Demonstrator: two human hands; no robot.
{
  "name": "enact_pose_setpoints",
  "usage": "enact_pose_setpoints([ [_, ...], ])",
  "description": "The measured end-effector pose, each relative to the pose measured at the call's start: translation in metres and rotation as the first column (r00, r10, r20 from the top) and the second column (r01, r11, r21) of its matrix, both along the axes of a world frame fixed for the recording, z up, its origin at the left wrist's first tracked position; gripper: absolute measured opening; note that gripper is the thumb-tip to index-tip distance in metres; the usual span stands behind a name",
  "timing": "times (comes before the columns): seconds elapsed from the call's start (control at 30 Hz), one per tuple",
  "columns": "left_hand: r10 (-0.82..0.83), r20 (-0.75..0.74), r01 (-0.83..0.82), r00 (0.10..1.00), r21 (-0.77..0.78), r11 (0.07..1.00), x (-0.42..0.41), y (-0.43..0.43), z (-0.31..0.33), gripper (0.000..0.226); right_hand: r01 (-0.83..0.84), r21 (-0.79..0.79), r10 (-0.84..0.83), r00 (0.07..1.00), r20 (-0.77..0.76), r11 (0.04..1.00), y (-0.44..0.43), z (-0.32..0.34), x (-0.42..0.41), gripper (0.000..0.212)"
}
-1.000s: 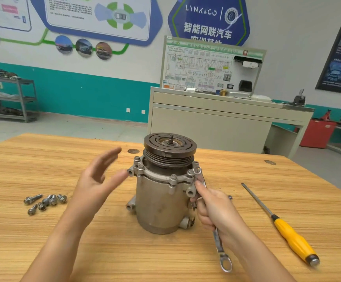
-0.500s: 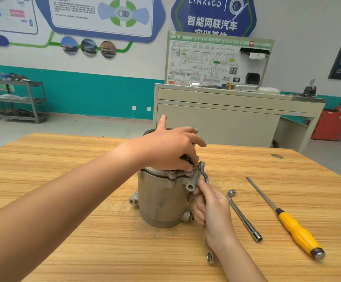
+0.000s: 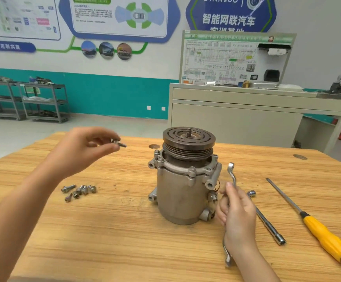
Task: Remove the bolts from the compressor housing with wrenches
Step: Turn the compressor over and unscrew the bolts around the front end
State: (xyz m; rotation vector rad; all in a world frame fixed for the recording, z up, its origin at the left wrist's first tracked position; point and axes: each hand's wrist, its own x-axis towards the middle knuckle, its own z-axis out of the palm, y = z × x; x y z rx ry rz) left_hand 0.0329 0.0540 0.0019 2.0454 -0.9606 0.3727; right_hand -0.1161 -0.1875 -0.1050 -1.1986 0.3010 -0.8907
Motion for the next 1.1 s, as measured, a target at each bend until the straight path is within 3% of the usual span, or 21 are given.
enact_pose_setpoints([
  [0.17, 0.435, -0.211, -0.435, 0.875, 0.050, 0.899, 0.027, 0.086, -0.097, 0.016, 0.188, -0.116, -0.172, 0.976, 0.133, 0.975, 0.003, 0.003, 0.000, 0.029],
  [0.3, 0.593, -0.169, -0.562, 0.787, 0.199, 0.803, 0.039, 0.109, -0.134, 0.013, 0.238, -0.150, -0.216, 0.965, 0.151, 0.960, 0.005, 0.000, 0.000, 0.033],
  [0.4, 0.638, -0.096, -0.605, 0.764, 0.235, 0.761, 0.048, 0.107, -0.137, 0.016, 0.233, -0.175, -0.218, 0.971, 0.098, 0.957, 0.006, -0.007, -0.002, 0.034],
  [0.8, 0.605, -0.065, -0.565, 0.794, 0.291, 0.772, 0.045, 0.086, -0.137, 0.029, 0.207, -0.271, -0.236, 0.969, -0.077, 0.940, 0.006, -0.018, 0.001, 0.029],
  [0.87, 0.605, -0.089, -0.577, 0.791, 0.217, 0.787, 0.043, 0.085, -0.137, 0.033, 0.181, -0.270, -0.212, 0.973, -0.089, 0.946, 0.007, -0.020, 0.002, 0.028],
  [0.97, 0.571, -0.121, -0.581, 0.812, -0.090, 0.809, 0.031, 0.075, -0.125, 0.025, 0.210, -0.299, -0.243, 0.967, -0.077, 0.931, 0.008, -0.019, 0.003, 0.016],
  [1.03, 0.434, -0.162, -0.463, 0.886, -0.301, 0.834, 0.022, 0.053, -0.106, 0.017, 0.212, -0.260, -0.233, 0.971, -0.052, 0.942, 0.010, -0.015, 0.004, 0.008],
  [1.1, 0.252, -0.205, -0.313, 0.946, -0.375, 0.873, 0.017, 0.014, -0.084, 0.014, 0.224, -0.257, -0.237, 0.971, -0.021, 0.940, 0.011, -0.010, 0.003, 0.026],
])
